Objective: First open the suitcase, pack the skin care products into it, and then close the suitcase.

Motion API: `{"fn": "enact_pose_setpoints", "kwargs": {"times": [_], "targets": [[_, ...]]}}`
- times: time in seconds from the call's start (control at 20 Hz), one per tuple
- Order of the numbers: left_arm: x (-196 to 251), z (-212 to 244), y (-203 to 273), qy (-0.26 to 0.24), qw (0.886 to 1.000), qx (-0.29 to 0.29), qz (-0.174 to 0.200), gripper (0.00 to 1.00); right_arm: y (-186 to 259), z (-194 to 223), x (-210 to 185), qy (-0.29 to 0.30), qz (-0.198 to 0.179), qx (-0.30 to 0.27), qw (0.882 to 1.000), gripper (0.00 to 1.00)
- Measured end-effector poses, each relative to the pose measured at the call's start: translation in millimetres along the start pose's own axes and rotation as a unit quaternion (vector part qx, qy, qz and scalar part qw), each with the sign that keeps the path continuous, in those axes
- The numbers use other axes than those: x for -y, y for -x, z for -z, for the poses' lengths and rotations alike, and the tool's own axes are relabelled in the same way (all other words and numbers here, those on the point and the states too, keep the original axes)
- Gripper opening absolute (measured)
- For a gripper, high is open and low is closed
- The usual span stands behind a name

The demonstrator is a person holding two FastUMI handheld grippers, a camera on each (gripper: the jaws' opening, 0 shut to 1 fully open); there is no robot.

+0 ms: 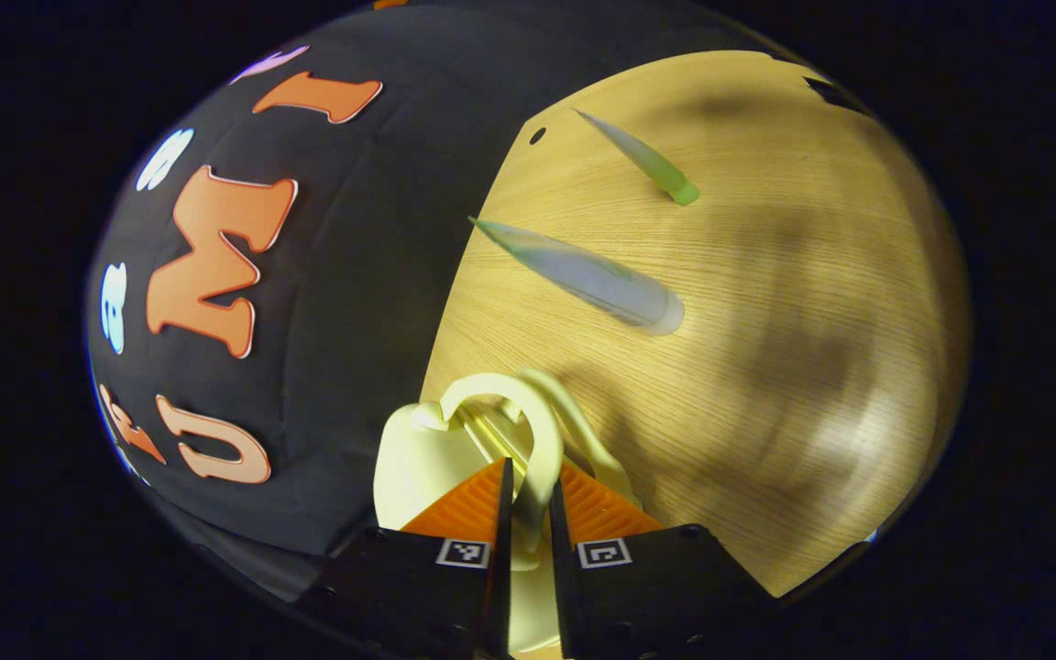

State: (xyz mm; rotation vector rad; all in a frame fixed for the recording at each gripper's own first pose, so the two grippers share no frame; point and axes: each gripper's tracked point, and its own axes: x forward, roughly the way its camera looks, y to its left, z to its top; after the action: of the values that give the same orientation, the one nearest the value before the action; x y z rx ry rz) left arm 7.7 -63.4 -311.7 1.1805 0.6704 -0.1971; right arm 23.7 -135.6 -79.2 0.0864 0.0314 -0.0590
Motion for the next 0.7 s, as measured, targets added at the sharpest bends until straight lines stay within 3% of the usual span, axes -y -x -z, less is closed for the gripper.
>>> {"fn": "enact_pose_setpoints", "kwargs": {"times": [0.05, 0.1, 0.25, 0.45, 0.55, 0.7], "targets": [[-3, -5, 2, 0.003, 1.000, 0.011, -0.006, 0.11, 0, 1, 1, 0.001, -0.003, 0.000, 1.000, 0.95], [-3, -3, 4, 0.019, 1.000, 0.005, -0.005, 0.09, 1, 1, 2, 0.002, -0.004, 0.001, 1.000, 0.96], [-19, -5, 15, 0.100, 0.995, 0.018, -0.005, 0.09, 2, 7, 3, 0.004, -0.011, -0.001, 1.000, 0.96], [-48, -8, 32, 0.159, 0.986, 0.039, -0.031, 0.09, 3, 11, -8, 0.012, -0.024, -0.008, 1.000, 0.95], [-65, -6, 43, 0.209, 0.976, 0.051, -0.040, 0.09, 6, 8, -20, 0.014, -0.032, -0.007, 0.999, 0.96], [-100, 1, 56, 0.297, 0.950, 0.077, -0.057, 0.08, 5, 3, -42, 0.023, -0.035, -0.007, 0.999, 0.96]]}}
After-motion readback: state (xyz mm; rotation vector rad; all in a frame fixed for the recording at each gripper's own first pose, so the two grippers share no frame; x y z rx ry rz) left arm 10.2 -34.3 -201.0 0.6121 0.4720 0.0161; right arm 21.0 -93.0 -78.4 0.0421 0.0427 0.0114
